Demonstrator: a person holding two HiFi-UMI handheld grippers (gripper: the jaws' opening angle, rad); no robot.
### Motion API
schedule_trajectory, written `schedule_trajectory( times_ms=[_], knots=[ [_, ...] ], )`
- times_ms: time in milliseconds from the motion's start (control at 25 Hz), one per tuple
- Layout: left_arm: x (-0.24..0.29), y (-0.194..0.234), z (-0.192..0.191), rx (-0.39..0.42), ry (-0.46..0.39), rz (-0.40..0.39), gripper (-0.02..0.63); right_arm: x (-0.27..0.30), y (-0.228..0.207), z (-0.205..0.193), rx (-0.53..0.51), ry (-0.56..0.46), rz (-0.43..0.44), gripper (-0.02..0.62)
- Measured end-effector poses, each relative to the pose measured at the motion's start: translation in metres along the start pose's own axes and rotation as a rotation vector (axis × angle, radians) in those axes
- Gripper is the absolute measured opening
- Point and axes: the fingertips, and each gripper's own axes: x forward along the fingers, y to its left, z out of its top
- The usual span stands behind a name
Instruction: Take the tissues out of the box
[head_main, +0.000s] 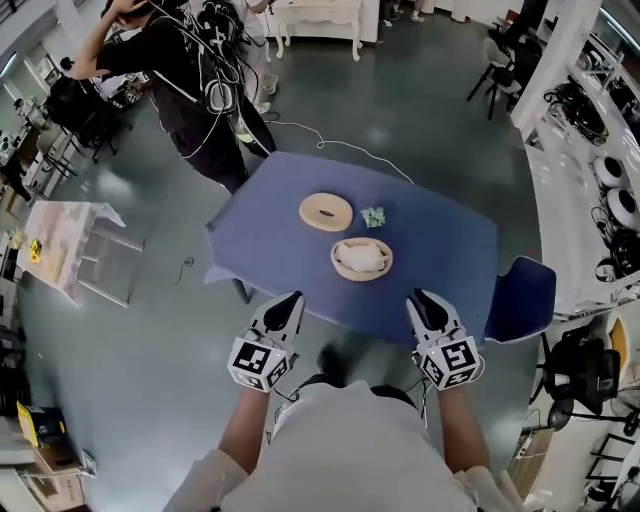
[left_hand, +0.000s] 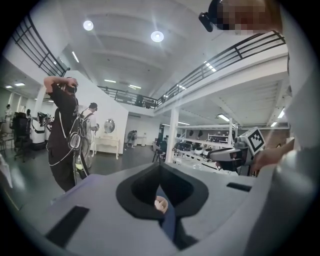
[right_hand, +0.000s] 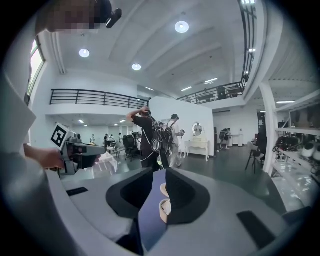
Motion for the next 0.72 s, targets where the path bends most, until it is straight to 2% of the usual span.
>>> schedule_trajectory(
  times_ms=[320,720],
  knots=[
    [0.019,0.041,-0.005,-0.016,0.023,-0.060,0.008,0.041,0.005,0.000,-0.009,0.041,-0.037,0.098],
    [0.046,0.048,-0.016,-0.062,0.053,-0.039,0.008,0.072,-0.017,-0.005,-0.019,0.103,0.015,0.097]
  ],
)
